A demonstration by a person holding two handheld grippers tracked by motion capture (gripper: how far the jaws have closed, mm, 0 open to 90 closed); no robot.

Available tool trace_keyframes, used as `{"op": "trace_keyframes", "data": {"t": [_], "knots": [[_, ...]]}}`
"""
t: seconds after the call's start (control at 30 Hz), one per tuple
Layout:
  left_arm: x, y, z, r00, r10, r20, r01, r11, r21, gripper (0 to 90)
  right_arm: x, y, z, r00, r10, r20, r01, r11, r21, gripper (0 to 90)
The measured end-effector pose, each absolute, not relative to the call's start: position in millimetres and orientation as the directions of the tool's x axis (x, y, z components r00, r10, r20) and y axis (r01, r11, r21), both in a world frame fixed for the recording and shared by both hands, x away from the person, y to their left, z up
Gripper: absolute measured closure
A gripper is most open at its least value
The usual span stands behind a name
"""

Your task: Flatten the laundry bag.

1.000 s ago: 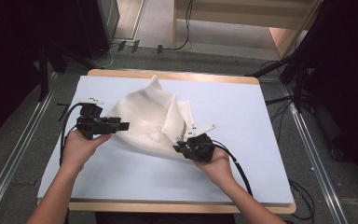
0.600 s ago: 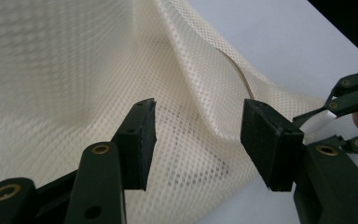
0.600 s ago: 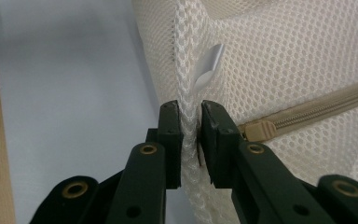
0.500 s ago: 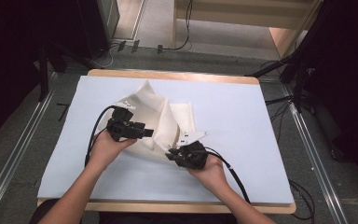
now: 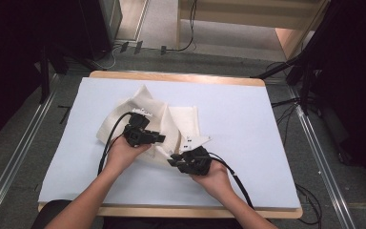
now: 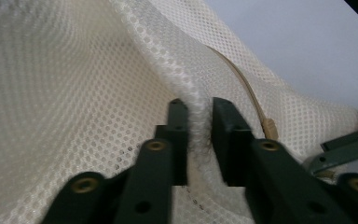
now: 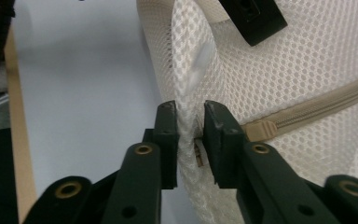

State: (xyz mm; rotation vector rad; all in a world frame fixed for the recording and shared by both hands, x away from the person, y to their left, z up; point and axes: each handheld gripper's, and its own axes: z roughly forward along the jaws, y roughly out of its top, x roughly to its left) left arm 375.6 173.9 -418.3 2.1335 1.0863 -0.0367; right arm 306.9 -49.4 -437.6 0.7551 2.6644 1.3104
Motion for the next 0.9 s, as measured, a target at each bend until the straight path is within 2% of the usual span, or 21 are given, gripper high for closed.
{"op": "trace_keyframes", "data": {"t": [0.07, 0.13, 0.3, 0.43, 0.9], "knots": [[375.3, 175.8, -417.1, 0.651, 0.684, -0.329, 0.706, -0.385, 0.594, 86.5, 310.3, -52.4, -438.0, -0.874, 0.445, 0.194, 0.422, 0.502, 0.755, 66.4], [374.2, 177.7, -416.4, 0.649, 0.687, -0.326, 0.706, -0.383, 0.596, 87.1, 311.9, -56.9, -436.6, -0.867, 0.446, 0.224, 0.449, 0.501, 0.740, 63.3], [370.2, 182.8, -414.3, 0.658, 0.682, -0.318, 0.698, -0.395, 0.598, 87.4, 311.6, -79.6, -424.4, -0.859, 0.472, 0.201, 0.443, 0.485, 0.754, 63.1], [365.9, 186.1, -413.0, 0.667, 0.675, -0.315, 0.694, -0.409, 0.592, 87.3, 321.5, -101.4, -419.0, -0.822, 0.534, 0.199, 0.468, 0.433, 0.770, 63.8], [344.6, 197.6, -407.5, 0.667, 0.671, -0.323, 0.689, -0.392, 0.610, 86.8, 381.9, -109.7, -450.1, -0.705, 0.689, 0.166, 0.565, 0.406, 0.718, 56.6]]}}
